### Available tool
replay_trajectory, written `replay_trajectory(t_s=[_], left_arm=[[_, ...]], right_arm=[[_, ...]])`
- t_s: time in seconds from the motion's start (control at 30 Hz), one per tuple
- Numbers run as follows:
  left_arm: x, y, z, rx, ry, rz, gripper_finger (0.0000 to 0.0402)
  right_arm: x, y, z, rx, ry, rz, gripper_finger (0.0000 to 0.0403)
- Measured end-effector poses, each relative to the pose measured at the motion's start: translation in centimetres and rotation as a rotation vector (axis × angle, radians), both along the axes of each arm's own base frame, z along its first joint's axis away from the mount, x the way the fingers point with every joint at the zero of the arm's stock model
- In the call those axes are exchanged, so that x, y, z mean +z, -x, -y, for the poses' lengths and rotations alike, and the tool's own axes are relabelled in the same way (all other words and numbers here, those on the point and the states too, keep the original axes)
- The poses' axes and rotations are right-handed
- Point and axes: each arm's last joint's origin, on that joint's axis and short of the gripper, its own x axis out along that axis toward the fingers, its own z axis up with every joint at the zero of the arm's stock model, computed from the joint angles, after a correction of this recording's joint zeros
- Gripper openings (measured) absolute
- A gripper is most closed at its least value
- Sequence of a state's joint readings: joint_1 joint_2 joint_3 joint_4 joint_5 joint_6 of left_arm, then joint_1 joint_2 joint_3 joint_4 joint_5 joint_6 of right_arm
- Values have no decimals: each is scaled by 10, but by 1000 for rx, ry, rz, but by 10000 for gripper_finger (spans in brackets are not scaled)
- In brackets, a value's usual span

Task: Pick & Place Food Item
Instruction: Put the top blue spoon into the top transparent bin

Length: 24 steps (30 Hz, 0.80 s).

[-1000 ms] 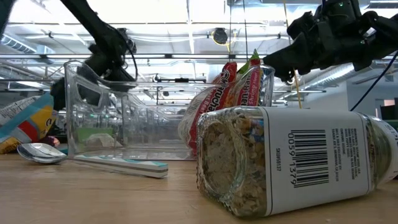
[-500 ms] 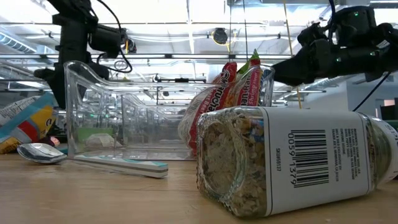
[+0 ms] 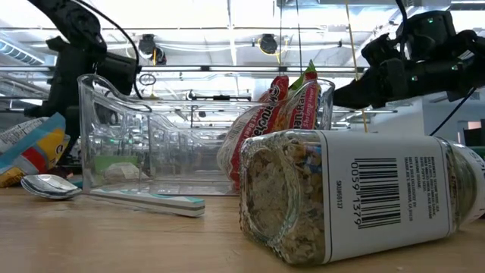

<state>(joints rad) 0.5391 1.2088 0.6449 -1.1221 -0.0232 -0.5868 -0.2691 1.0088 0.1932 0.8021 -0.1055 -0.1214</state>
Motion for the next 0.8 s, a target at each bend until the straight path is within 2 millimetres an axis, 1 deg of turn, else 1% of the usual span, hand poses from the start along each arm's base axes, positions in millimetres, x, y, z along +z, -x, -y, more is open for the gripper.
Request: replay_trajectory(t_s=[0.1,0.23,0.53,0.63,0.8], left_arm=[[-6,1,-2,-39,12,34,177],[-7,-1,-8,-87,-9,86,177],[-8,7,-20,-4,-5,82,177],[-13,6,-23,-2,7,74,177],[-26,3,-25,-13,91,83,177]], right_arm=[[-2,0,0,1,2,-19,240],[-2,0,0,2,10,-27,240],[-3,0,0,2,14,-31,240],[-3,0,0,2,14,-32,240],[-3,0,0,2,13,-34,240]])
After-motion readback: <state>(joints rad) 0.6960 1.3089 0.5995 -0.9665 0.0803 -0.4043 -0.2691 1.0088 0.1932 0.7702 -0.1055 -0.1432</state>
